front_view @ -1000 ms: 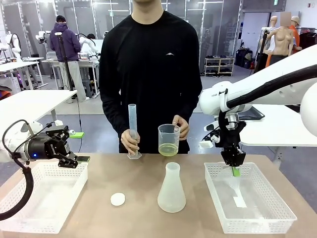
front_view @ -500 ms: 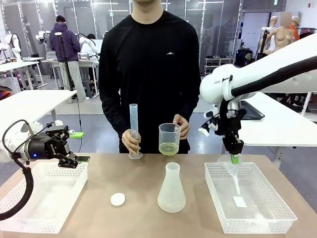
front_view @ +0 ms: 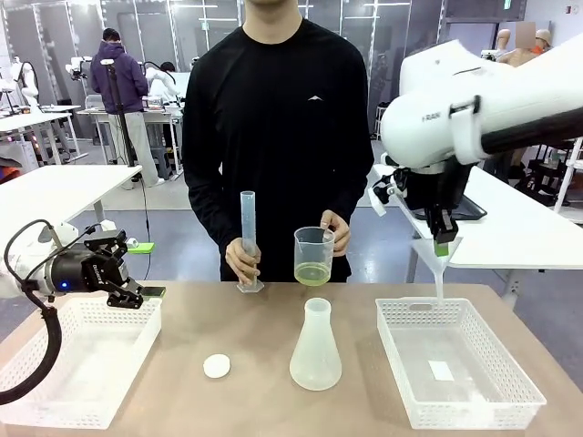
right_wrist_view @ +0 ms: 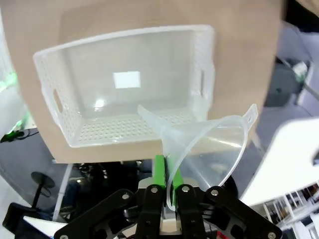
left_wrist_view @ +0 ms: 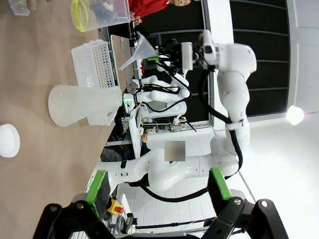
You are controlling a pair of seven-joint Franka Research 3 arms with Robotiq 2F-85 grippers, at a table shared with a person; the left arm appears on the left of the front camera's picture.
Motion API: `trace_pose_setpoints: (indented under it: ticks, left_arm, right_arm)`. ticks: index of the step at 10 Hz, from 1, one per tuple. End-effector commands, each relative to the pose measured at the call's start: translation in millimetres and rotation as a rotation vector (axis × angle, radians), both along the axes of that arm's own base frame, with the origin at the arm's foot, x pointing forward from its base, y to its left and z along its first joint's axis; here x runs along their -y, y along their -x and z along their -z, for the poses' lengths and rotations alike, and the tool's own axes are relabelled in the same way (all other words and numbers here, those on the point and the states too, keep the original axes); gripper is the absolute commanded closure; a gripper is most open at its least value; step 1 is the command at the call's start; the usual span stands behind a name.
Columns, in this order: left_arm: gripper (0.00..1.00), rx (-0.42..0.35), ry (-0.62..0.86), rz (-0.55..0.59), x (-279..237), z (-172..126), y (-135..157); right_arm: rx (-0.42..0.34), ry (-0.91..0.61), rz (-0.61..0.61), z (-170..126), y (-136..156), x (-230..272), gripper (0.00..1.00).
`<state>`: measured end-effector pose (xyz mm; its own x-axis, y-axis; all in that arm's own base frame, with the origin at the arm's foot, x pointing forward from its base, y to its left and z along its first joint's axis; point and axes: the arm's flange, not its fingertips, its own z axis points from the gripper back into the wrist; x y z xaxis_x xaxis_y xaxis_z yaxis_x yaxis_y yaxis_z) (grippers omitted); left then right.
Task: Prepare the solutions needed for the experiment.
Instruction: Pick up the Plastic Funnel and insert it into the Big flask.
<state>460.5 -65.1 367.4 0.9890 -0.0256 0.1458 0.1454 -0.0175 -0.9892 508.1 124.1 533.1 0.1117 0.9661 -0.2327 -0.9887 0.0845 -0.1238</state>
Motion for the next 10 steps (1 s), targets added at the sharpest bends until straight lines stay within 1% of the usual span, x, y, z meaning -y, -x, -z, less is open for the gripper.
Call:
trace_pose_setpoints:
  ticks: [1, 2, 3, 5, 6, 7, 8, 10]
  left_arm:
    - [0.00, -0.002, -0.004, 0.004, 0.5, -3.0, 0.4]
    - [0.00, -0.002, -0.004, 0.004, 0.5, -3.0, 0.4]
    - [0.00, -0.002, -0.004, 0.004, 0.5, -3.0, 0.4]
    - [0.00, -0.002, -0.004, 0.004, 0.5, -3.0, 0.4]
    - [0.00, -0.002, -0.004, 0.004, 0.5, -3.0, 0.4]
    - [0.00, -0.002, -0.004, 0.004, 0.5, -3.0, 0.4]
    - [0.00, -0.002, -0.004, 0.004, 0.5, -3.0, 0.4]
    - [0.00, -0.002, -0.004, 0.004, 0.5, -3.0, 0.4]
  right_arm:
    - [0.162, 0.028, 0.056, -5.9, 44.6, -1.6, 1.00]
    - [0.236, 0.020, 0.061, -19.3, 65.2, -4.6, 1.00]
    - [0.290, 0.012, 0.058, -26.7, 80.3, -7.1, 1.00]
    - [0.365, 0.004, 0.059, -31.9, 100.6, -12.6, 1.00]
    - [0.379, 0.001, 0.068, -30.7, 106.7, -16.1, 1.00]
    - [0.388, -0.019, 0.096, -28.5, 106.6, -17.1, 1.00]
    - [0.333, -0.006, 0.040, -44.9, 103.2, -16.3, 1.00]
    - [0.333, -0.006, 0.040, -44.9, 103.2, -16.3, 1.00]
